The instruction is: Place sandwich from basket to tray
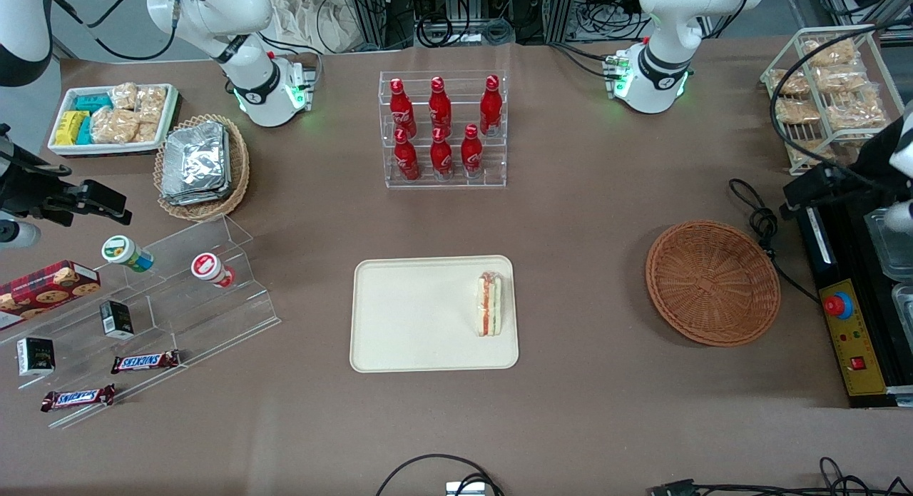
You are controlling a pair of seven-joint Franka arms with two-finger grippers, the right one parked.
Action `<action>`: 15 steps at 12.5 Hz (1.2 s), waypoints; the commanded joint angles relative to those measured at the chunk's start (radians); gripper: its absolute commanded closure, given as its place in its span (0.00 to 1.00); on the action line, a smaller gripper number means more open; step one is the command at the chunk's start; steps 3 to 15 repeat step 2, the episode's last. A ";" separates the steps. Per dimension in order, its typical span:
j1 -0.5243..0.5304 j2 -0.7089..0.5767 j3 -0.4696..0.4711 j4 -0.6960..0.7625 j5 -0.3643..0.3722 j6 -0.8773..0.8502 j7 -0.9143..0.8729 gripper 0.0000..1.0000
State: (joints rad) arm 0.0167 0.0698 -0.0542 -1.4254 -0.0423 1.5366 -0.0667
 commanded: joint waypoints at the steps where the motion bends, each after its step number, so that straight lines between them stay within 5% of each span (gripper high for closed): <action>1: 0.017 -0.096 -0.021 -0.133 0.010 0.020 0.016 0.00; 15: 0.017 -0.097 -0.021 -0.135 0.007 0.017 0.015 0.00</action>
